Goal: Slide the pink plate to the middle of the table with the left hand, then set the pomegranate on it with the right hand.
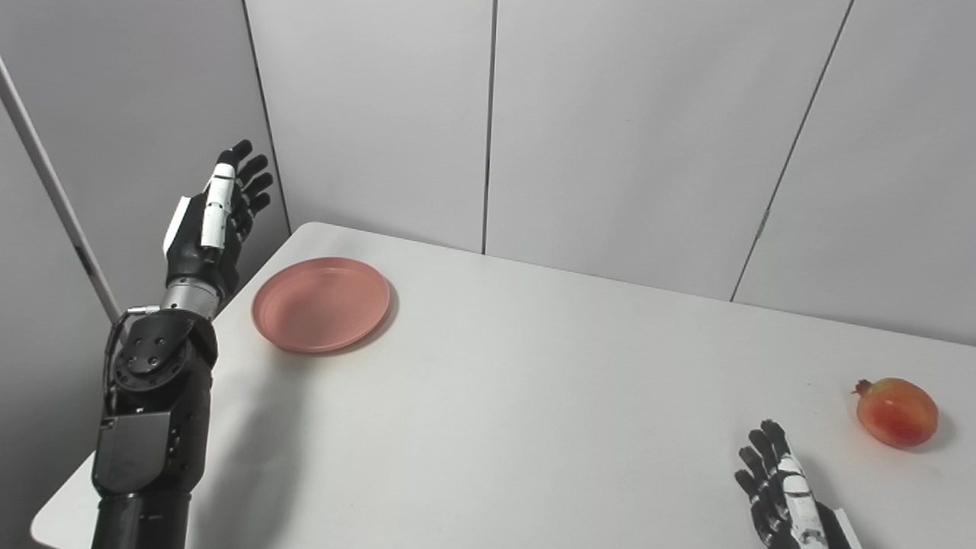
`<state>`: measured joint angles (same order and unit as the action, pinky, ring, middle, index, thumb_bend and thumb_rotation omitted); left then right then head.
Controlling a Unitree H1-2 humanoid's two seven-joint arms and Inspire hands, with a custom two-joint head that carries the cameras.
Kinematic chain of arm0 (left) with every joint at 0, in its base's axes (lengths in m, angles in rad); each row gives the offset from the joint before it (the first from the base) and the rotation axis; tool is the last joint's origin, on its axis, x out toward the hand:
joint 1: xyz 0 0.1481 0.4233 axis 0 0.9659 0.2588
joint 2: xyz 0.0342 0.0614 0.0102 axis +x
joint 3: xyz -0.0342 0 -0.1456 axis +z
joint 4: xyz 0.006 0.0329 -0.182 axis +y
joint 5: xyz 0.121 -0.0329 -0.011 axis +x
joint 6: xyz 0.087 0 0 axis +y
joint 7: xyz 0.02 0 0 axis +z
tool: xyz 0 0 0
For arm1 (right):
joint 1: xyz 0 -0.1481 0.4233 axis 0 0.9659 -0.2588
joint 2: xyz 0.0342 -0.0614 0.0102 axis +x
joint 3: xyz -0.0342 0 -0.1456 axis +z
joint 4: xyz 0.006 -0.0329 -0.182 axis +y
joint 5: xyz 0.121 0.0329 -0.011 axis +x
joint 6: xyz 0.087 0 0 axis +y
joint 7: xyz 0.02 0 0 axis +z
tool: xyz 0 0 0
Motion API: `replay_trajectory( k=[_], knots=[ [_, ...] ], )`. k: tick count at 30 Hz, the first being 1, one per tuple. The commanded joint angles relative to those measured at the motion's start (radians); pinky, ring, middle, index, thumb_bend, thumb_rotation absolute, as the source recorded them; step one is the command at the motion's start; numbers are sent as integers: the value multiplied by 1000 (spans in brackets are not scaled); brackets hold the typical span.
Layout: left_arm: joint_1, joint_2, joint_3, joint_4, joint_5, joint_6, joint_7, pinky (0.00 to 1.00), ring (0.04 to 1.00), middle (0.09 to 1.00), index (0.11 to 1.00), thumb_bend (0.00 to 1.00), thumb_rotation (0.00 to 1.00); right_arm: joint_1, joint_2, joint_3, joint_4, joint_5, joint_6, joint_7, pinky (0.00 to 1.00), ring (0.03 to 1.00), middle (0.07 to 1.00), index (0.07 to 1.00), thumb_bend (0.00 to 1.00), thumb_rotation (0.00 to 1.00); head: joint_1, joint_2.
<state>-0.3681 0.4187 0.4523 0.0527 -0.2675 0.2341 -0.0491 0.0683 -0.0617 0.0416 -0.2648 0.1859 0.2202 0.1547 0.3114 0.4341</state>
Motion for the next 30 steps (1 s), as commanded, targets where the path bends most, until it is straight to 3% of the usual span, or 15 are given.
replay_trajectory(
  k=[1,13,20,30],
  knots=[
    [-34,42,10,4,-15,-40,-3,936,933,934,931,364,1000,-15,1,-5,-45,11,2,-1,1000,1000,1000,1000,48,1000,1,3],
    [-32,61,10,158,-45,-122,-44,971,947,949,929,345,1000,-13,0,-9,-50,18,12,-2,1000,1000,1000,1000,51,1000,7,5],
    [-42,51,18,203,-40,-102,-6,964,936,938,921,339,1000,-12,-8,-5,-49,11,1,1,1000,1000,1000,1000,42,1000,7,5],
    [-53,34,22,280,-70,-133,5,941,922,921,917,334,1000,-11,-9,-4,-56,14,10,-2,1000,1000,1000,1000,37,1000,9,5]
  ],
)
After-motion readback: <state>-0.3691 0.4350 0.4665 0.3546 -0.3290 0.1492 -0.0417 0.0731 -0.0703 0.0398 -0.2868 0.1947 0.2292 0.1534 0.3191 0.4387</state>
